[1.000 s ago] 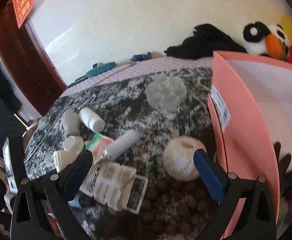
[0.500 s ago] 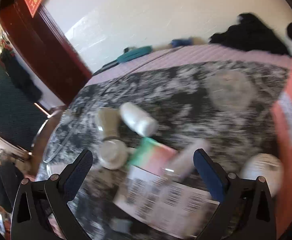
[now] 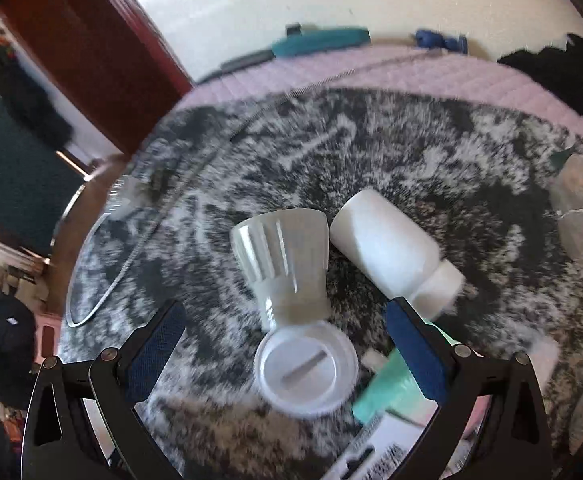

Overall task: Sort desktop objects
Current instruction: 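Grasp a white lamp holder with the left tool while the right tool grasps a grey one, then carry both lamp holders into the pink box and release them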

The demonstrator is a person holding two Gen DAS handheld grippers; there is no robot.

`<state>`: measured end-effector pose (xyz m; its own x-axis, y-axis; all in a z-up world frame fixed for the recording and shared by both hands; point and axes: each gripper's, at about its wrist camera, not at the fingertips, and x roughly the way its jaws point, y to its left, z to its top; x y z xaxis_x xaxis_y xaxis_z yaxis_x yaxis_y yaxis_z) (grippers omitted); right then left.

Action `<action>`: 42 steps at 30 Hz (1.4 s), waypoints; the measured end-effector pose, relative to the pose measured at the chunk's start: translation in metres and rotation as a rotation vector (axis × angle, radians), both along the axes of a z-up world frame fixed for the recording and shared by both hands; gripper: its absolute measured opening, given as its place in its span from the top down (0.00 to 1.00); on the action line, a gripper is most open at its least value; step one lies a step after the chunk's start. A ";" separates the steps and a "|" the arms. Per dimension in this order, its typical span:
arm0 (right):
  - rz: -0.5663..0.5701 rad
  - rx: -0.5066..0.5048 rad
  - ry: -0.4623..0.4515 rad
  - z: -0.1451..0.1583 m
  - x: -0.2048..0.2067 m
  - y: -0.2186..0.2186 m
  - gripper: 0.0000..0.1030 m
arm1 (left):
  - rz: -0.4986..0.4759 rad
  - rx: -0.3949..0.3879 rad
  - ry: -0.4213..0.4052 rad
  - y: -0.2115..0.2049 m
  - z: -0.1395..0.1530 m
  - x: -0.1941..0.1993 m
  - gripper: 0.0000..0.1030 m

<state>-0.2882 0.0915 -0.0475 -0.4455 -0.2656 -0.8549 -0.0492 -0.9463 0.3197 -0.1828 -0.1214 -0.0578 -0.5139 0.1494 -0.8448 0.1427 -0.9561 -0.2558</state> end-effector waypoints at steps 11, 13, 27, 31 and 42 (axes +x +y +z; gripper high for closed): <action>0.072 -0.120 0.102 0.029 0.046 0.014 0.53 | -0.006 -0.013 0.011 0.002 0.014 0.006 0.52; 0.085 -0.147 0.158 0.050 0.075 0.019 0.53 | -0.025 -0.018 0.037 0.010 0.027 0.014 0.52; -0.020 -0.220 0.354 0.140 0.270 0.100 0.53 | -0.147 -0.054 0.251 0.077 0.149 0.125 0.52; -0.057 -0.215 0.411 0.163 0.314 0.128 0.53 | -0.216 -0.068 0.287 0.114 0.168 0.150 0.52; -0.257 -0.133 0.558 0.211 0.410 0.222 0.53 | -0.437 -0.099 0.335 0.238 0.183 0.195 0.51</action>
<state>0.1218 0.3137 0.1633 -0.8788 -0.1791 -0.4422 -0.0615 -0.8766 0.4773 0.0120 0.1167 0.1256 -0.6644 0.3370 -0.6671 -0.3461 -0.9298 -0.1250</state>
